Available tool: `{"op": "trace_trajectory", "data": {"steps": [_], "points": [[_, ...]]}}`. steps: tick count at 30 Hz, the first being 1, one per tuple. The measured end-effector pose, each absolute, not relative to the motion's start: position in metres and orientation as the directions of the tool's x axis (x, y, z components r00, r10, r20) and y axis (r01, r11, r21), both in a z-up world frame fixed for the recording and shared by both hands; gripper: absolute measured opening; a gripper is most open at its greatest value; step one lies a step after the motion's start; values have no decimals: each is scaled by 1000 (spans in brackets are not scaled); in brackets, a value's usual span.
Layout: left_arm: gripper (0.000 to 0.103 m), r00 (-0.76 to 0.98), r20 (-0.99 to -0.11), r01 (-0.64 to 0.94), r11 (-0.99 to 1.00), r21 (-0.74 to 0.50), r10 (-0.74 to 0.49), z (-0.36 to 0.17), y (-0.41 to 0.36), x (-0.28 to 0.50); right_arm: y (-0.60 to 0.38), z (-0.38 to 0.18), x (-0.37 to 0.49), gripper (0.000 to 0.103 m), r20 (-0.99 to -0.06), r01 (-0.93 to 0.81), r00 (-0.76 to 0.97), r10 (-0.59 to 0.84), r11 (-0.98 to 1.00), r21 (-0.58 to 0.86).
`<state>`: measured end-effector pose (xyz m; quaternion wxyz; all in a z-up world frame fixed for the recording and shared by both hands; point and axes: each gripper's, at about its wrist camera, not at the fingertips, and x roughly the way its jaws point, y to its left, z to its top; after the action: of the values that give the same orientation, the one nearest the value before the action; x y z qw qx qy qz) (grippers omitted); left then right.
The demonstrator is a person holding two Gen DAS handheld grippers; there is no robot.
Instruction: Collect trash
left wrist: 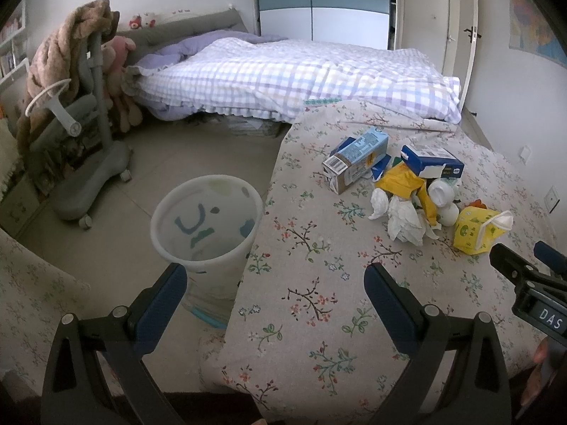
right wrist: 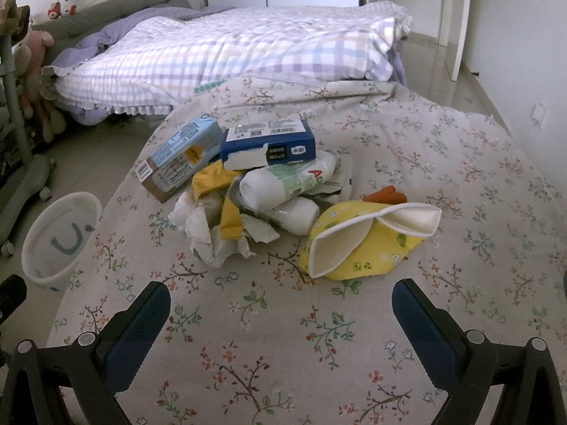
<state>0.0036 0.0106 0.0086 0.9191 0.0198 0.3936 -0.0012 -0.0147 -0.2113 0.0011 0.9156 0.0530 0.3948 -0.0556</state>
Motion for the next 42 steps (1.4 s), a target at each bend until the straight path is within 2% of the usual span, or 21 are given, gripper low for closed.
{"op": "trace_trajectory", "data": {"steps": [9, 17, 25, 32, 38, 42], "points": [[101, 691, -723, 12, 999, 38, 19, 10, 11, 6, -214, 3, -16, 103, -734, 146, 677, -53, 987, 64], [101, 653, -752, 147, 989, 3, -95, 27, -5, 25, -236, 11, 3, 103, -808, 116, 588, 16, 988, 104], [101, 588, -804, 250, 966, 71, -93, 37, -27, 82, -300, 18, 41, 103, -867, 215, 497, 42, 962, 170], [101, 496, -855, 282, 959, -9, -154, 9, -31, 147, -336, -17, 75, 103, -914, 309, 390, 112, 919, 245], [98, 491, -846, 319, 947, -47, -207, -17, -41, 186, -361, -63, 90, 103, -919, 426, 320, 233, 830, 359], [96, 488, -843, 347, 937, -49, -225, -28, -53, 212, -373, -76, 98, 103, -912, 470, 318, 259, 793, 389]]}}
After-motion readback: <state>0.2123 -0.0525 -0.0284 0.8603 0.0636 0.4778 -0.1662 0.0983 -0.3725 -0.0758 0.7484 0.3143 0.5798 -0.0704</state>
